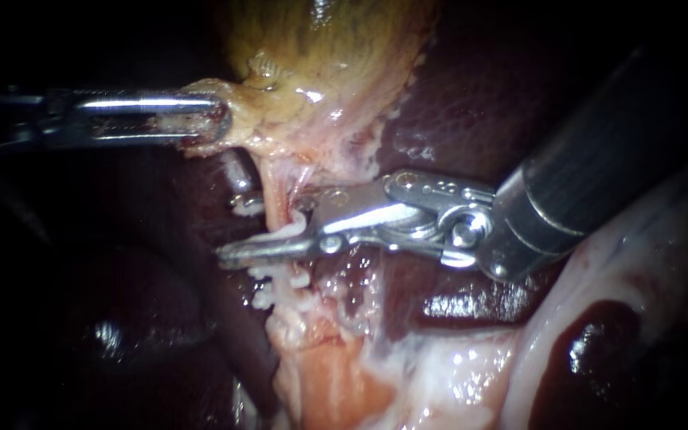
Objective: Clipping third clip left tube
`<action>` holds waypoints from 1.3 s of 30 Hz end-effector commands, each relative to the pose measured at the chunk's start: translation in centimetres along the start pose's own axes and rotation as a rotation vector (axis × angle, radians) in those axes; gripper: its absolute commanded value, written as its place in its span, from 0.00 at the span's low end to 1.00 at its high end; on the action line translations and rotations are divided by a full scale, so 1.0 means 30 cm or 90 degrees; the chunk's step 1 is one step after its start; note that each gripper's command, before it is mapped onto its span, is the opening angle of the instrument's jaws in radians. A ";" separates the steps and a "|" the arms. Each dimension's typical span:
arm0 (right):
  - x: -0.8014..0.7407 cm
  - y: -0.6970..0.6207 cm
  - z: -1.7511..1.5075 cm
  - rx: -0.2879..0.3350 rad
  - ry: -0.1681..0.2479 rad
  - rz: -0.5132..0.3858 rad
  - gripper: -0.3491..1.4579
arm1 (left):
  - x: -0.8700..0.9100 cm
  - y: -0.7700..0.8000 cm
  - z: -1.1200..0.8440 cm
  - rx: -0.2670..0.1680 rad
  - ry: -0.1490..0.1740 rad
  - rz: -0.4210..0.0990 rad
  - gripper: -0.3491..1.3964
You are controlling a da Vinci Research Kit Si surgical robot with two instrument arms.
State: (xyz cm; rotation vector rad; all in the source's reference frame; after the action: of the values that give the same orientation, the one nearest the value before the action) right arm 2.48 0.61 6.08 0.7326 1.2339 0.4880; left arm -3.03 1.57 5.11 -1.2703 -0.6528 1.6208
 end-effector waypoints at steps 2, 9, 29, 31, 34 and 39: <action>-0.0003 0.0001 -0.001 0.000 0.000 0.000 0.43 | 0.0003 0.0001 -0.0005 -0.001 -0.001 0.000 0.00; -0.0049 -0.0011 -0.012 0.001 -0.001 -0.003 0.46 | 0.0015 -0.0003 -0.0043 0.002 0.000 -0.001 0.00; 0.0068 -0.0141 -0.043 -0.011 0.004 0.008 0.46 | 0.0025 -0.0005 -0.0080 0.006 0.002 -0.002 0.00; 0.0083 -0.0161 -0.040 -0.004 0.003 0.008 0.46 | 0.0025 -0.0005 -0.0081 0.006 0.002 -0.002 0.00; 0.0098 -0.0171 -0.034 0.002 0.004 0.007 0.46 | 0.0025 -0.0005 -0.0083 0.006 0.002 -0.002 0.00; 0.0091 -0.0165 -0.025 0.012 0.002 0.003 0.46 | 0.0026 -0.0004 -0.0086 0.006 0.002 -0.003 0.00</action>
State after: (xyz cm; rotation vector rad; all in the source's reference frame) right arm 1.85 0.62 5.45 0.7507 1.2428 0.4808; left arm -2.78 1.61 5.01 -1.2627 -0.6438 1.6167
